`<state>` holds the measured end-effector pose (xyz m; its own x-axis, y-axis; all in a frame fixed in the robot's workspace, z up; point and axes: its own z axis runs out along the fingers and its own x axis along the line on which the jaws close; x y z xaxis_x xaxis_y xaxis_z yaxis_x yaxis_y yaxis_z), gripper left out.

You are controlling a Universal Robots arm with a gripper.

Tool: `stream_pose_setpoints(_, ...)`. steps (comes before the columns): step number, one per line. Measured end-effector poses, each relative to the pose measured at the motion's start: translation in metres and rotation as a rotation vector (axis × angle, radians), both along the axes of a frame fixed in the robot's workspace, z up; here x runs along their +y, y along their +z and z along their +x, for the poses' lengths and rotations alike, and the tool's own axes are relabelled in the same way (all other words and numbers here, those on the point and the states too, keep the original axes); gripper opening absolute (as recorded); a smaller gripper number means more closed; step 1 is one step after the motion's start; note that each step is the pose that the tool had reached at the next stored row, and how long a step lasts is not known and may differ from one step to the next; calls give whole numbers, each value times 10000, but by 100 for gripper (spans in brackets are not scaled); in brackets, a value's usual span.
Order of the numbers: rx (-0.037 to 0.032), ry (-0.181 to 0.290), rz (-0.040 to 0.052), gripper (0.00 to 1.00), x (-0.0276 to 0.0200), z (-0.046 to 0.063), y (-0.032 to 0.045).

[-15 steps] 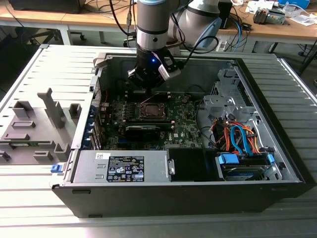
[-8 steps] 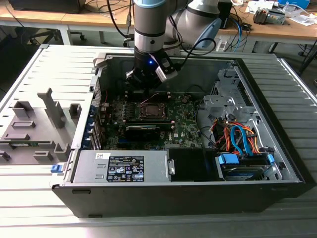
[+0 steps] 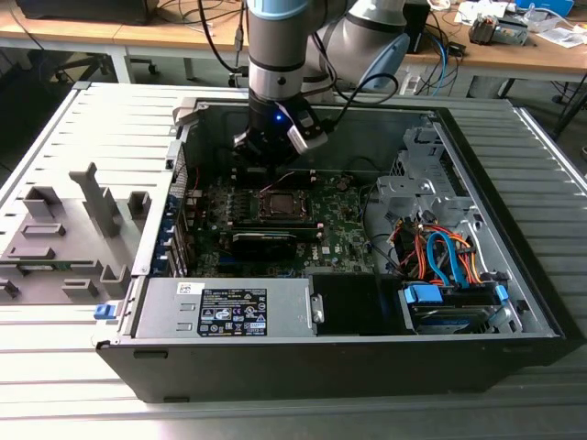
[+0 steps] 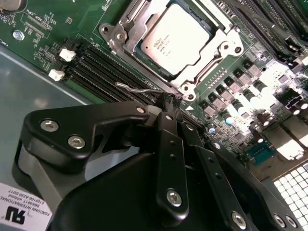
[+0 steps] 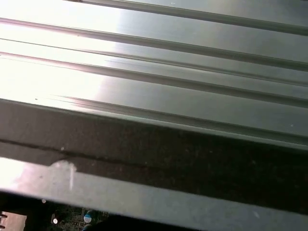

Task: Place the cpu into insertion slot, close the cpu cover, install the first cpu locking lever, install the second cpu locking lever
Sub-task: 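Install the first cpu locking lever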

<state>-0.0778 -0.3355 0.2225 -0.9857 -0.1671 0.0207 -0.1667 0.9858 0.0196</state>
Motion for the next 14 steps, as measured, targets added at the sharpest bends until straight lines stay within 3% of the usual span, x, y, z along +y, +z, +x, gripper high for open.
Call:
stream_pose_setpoints(7, -1, 0, -88, 11, 34, 0, -29)
stream_pose_setpoints(14, 0, 1, -305, 11, 35, 25, -67)
